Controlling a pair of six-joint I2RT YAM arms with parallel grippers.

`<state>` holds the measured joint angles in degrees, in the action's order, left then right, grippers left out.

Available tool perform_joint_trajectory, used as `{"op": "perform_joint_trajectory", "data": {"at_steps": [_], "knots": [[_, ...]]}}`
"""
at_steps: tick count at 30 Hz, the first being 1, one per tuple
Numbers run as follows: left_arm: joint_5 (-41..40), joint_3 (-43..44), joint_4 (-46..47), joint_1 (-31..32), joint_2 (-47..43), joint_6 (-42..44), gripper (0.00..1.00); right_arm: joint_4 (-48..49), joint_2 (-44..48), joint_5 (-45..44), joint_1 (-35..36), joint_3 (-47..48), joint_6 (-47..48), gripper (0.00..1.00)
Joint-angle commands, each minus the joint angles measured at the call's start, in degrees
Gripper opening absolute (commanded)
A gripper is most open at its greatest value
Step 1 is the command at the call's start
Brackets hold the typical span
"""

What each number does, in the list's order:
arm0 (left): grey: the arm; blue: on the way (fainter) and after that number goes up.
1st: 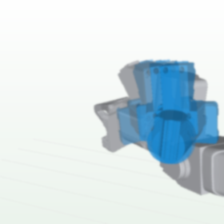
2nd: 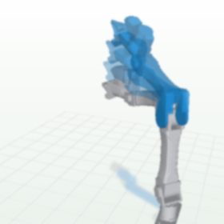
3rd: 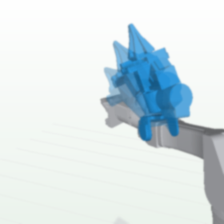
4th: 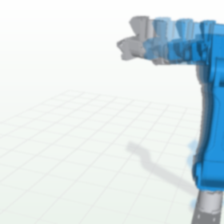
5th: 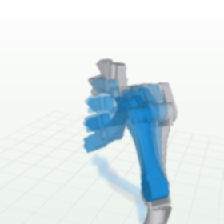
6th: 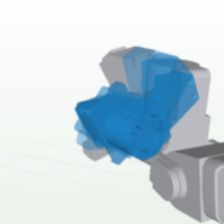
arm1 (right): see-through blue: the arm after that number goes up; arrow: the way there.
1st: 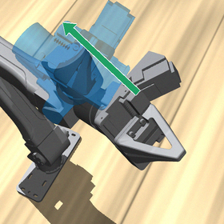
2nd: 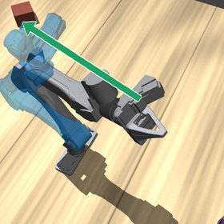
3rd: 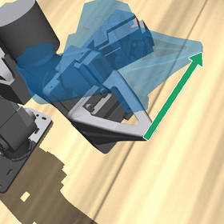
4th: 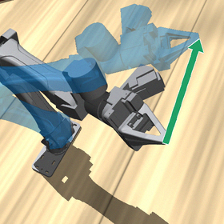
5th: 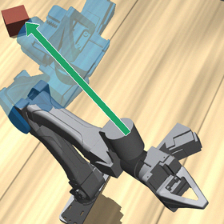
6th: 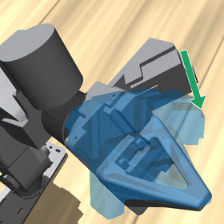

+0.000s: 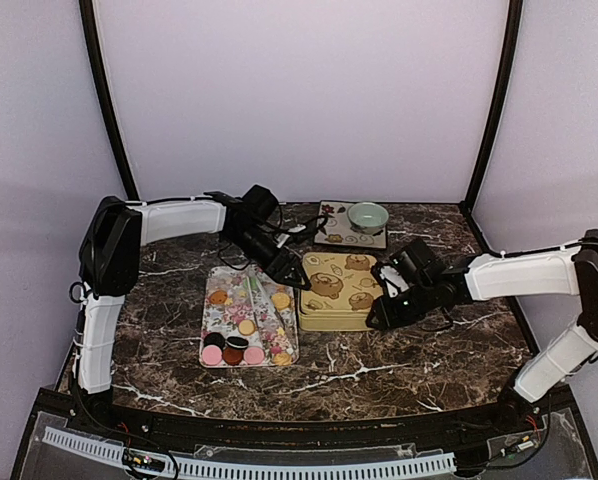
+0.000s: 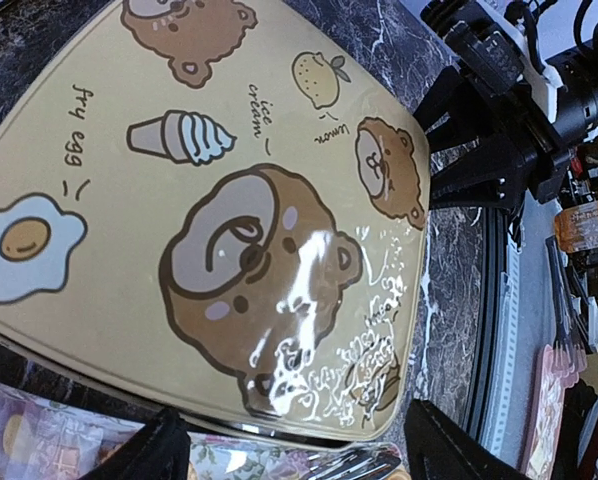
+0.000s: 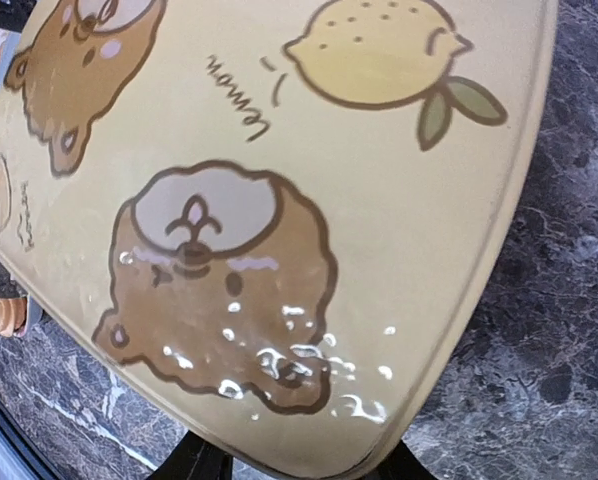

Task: Pack the cookies
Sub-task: Move the box lid to the packing box.

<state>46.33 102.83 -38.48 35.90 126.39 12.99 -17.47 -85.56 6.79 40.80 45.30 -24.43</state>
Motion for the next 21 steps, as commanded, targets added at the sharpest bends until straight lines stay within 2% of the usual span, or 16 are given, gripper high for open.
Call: {"op": "perform_joint_trajectory", "data": {"at_steps": [1,11,16,21], "knots": [[1.8,-0.2,0.1,0.2,-0.4,0.8,0.76,2.9,-0.2,2.9,2.0,1.7,2.1,0.40],[-0.3,-0.9,3.0,0.2,-0.2,-1.6,0.76,-7.6,10.2,4.6,0.7,1.6,6.0,0.50],[-3.4,-1.6,4.5,0.2,-0.1,-3.0,0.76,-8.3,12.4,1.8,-6.6,2.9,2.0,0.50],[-3.4,-2.0,5.2,0.2,-0.1,-4.3,0.76,-7.3,6.5,-5.5,-13.7,6.0,-3.0,0.46]]}}
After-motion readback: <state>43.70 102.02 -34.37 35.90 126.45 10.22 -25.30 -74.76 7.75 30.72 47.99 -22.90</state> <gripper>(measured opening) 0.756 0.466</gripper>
